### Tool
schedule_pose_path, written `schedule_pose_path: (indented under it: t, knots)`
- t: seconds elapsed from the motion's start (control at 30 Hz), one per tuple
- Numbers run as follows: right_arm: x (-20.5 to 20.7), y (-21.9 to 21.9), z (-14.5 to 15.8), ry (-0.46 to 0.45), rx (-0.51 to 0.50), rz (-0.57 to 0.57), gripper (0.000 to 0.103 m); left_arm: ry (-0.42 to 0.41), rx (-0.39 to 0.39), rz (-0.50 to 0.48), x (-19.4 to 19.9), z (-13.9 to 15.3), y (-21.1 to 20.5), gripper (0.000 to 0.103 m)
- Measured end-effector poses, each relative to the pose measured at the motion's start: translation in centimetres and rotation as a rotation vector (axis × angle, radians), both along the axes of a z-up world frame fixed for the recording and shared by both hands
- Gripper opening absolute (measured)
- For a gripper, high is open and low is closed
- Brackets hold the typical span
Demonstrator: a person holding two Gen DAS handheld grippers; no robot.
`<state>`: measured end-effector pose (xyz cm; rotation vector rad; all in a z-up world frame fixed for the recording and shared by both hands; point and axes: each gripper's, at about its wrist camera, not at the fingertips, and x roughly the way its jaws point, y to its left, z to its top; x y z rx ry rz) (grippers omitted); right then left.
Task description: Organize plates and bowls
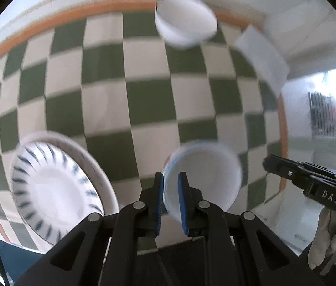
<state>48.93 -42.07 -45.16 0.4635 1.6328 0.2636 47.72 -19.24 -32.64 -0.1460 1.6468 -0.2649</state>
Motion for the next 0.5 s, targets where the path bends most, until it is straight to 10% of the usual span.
schedule_pose_path:
  t: [0.07,0.2,0.5]
  knots:
    - [1.6,-0.9,1.2,-0.032,0.0,-0.022,0.017,-0.047,0.003,0.027,2.5,1.2,0.1,0.019]
    - [7.0,-2.7,2.6,-0.105,0.002,-0.076,0.053,-0.084,0.003,0.094,8.0,1.3,0.6,0.026]
    - [19.0,-2.9,-1.0,-0.12,-0.024,-0.11,0.053,-0.017,-0.006,0.162,18.8,-4.1,-0.1,0.026]
